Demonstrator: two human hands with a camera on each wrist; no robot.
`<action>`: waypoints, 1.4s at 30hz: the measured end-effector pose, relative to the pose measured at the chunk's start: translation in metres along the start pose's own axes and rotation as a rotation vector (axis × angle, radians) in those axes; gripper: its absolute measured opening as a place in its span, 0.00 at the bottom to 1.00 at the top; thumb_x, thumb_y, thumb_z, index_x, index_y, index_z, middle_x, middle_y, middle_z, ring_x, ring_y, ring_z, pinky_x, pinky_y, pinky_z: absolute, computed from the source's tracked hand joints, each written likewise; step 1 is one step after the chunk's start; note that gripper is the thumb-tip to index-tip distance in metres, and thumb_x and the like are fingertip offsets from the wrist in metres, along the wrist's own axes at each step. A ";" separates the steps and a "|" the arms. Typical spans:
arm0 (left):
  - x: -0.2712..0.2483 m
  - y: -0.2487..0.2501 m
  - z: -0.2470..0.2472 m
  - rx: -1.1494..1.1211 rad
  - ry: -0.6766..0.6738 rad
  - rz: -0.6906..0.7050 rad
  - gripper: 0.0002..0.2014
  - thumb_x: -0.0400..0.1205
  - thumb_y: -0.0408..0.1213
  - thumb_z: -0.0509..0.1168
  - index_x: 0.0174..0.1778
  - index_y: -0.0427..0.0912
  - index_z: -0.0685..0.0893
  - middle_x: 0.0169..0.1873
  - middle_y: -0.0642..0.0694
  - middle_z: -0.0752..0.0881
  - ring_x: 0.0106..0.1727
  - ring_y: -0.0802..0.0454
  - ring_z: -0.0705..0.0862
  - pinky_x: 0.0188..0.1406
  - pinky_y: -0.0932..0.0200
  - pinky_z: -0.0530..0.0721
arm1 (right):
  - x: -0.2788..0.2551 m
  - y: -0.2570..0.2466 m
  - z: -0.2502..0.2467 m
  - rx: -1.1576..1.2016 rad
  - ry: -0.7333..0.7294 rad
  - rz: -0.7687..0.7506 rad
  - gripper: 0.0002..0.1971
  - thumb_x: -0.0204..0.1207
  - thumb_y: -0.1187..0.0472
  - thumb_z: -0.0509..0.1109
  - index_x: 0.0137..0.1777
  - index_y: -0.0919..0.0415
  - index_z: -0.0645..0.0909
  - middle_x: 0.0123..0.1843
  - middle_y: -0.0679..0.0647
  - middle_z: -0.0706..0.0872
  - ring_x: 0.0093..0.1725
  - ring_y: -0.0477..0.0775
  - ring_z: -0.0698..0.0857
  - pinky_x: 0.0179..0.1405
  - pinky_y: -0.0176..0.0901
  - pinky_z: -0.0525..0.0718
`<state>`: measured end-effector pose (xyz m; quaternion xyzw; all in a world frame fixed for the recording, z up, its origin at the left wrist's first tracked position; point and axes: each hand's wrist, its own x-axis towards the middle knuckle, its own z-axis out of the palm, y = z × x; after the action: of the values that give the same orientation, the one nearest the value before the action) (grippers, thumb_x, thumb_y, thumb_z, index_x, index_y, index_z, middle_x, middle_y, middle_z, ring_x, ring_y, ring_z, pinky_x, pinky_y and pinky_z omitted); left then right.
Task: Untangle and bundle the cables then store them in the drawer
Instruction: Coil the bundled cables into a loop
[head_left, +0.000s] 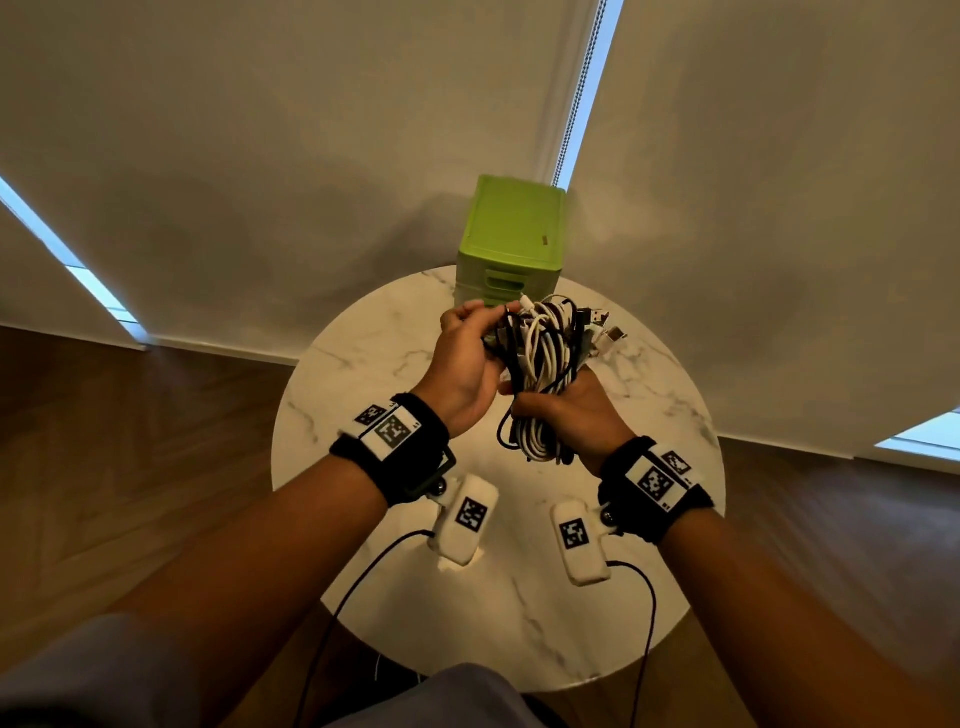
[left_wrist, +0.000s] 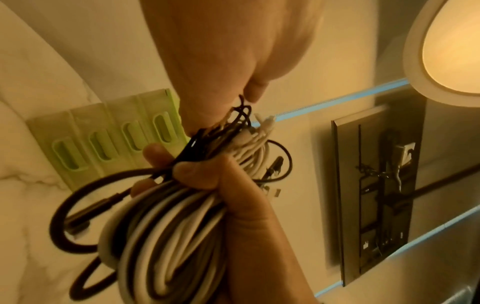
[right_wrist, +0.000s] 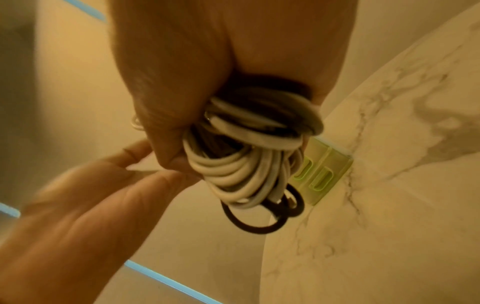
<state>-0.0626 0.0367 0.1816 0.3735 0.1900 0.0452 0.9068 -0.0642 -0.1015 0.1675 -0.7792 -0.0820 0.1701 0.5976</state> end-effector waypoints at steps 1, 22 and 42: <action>0.002 -0.001 0.002 -0.031 -0.012 -0.005 0.24 0.83 0.39 0.68 0.71 0.31 0.71 0.61 0.31 0.87 0.59 0.41 0.89 0.45 0.51 0.91 | 0.000 -0.001 0.000 -0.028 -0.008 0.003 0.17 0.67 0.74 0.77 0.56 0.63 0.88 0.49 0.55 0.93 0.49 0.50 0.92 0.55 0.50 0.88; 0.001 0.021 -0.030 0.411 -0.318 0.084 0.33 0.64 0.40 0.85 0.63 0.42 0.80 0.54 0.43 0.90 0.59 0.46 0.89 0.56 0.51 0.87 | 0.008 -0.032 0.001 -0.338 -0.276 0.002 0.20 0.66 0.64 0.81 0.57 0.50 0.82 0.45 0.49 0.90 0.45 0.45 0.90 0.46 0.42 0.90; 0.021 0.040 -0.066 0.594 -0.554 0.074 0.27 0.70 0.22 0.77 0.64 0.42 0.85 0.53 0.44 0.91 0.55 0.48 0.89 0.54 0.54 0.88 | 0.008 -0.015 0.046 -0.215 -0.351 0.053 0.25 0.69 0.67 0.81 0.63 0.48 0.80 0.54 0.44 0.89 0.53 0.38 0.88 0.55 0.35 0.85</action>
<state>-0.0658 0.1138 0.1604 0.6238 -0.0704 -0.0814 0.7741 -0.0724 -0.0531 0.1698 -0.7987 -0.1821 0.3090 0.4831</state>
